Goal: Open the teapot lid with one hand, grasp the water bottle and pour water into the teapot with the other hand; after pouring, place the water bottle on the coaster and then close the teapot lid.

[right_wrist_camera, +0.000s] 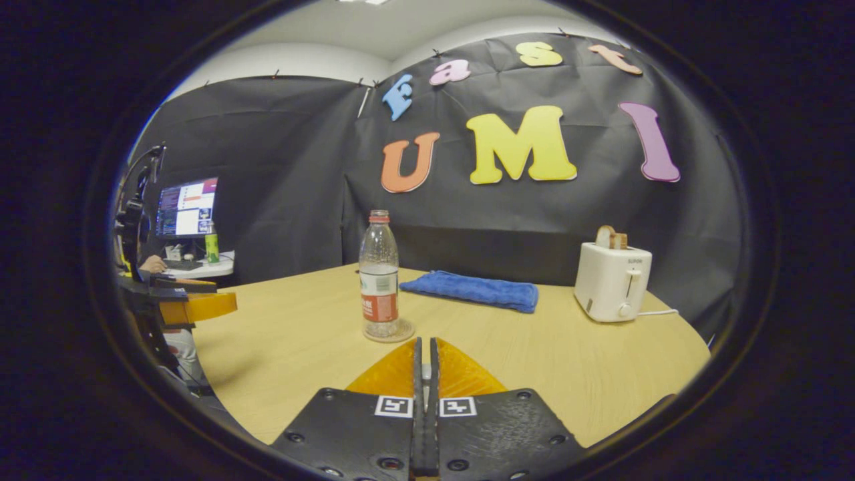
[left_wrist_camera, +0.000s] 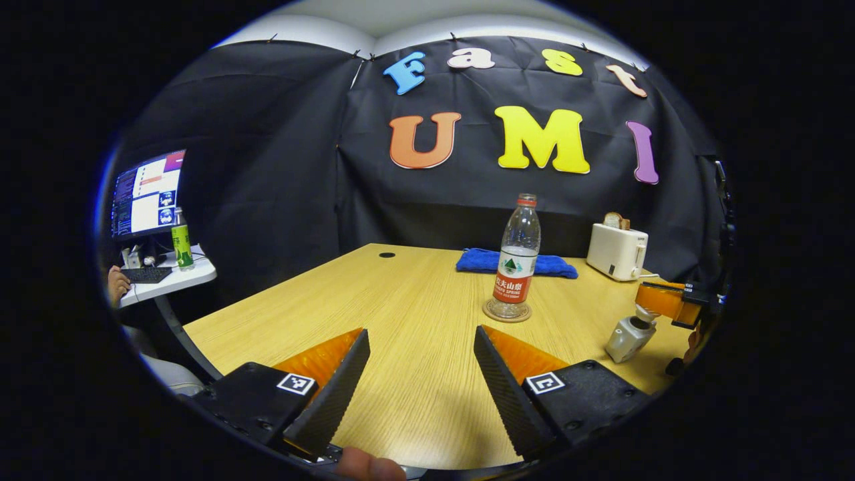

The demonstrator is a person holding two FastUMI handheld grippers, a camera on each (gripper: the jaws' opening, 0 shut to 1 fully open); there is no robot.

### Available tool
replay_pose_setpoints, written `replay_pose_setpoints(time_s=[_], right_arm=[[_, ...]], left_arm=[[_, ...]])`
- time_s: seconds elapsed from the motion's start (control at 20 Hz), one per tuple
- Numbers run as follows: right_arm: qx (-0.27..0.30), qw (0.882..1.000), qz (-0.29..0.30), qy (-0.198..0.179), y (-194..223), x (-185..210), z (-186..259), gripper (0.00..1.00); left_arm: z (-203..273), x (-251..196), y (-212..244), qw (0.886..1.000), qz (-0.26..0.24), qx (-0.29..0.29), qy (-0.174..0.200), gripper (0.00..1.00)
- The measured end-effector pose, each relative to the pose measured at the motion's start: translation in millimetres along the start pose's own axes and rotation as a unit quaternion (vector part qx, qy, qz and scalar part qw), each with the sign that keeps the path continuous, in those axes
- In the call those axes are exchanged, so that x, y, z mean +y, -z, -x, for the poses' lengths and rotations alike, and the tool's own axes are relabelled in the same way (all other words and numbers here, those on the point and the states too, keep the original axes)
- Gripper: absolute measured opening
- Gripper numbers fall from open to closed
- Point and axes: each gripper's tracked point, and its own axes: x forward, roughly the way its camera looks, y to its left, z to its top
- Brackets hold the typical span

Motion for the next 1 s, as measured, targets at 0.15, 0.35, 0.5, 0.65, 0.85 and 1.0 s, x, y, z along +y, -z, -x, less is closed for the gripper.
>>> replay_pose_setpoints(time_s=[0.15, 0.35, 0.5, 0.65, 0.85, 1.0], right_arm=[[0.003, 1.0, -0.007, -0.001, 4.5, -3.4, -3.4, 0.0], [0.007, 1.0, -0.016, -0.009, 12.1, -0.2, -3.4, 0.0], [0.006, 1.0, -0.014, -0.006, 14.8, -2.8, -4.4, 0.0], [0.012, 1.0, -0.019, -0.006, 21.5, -3.7, -5.4, 0.0], [0.012, 1.0, -0.015, 0.001, 25.7, -5.7, -4.3, 0.05], [0.001, 1.0, -0.025, 0.009, 16.8, -9.7, 0.8, 0.16]], left_arm=[[2.7, -2.7, -3.8, 1.0, -0.003, -0.005, 0.001, 0.99], [4.3, -4.8, -8.8, 1.0, -0.012, -0.011, 0.001, 0.98], [6.1, -8.6, -10.2, 1.0, -0.015, -0.011, 0.004, 0.99], [5.9, -9.1, -11.9, 1.0, -0.016, -0.013, 0.004, 0.98], [12.9, -18.0, -17.9, 1.0, -0.015, -0.018, 0.006, 0.98], [14.7, -26.1, -27.4, 0.999, -0.016, -0.03, 0.006, 0.99]])
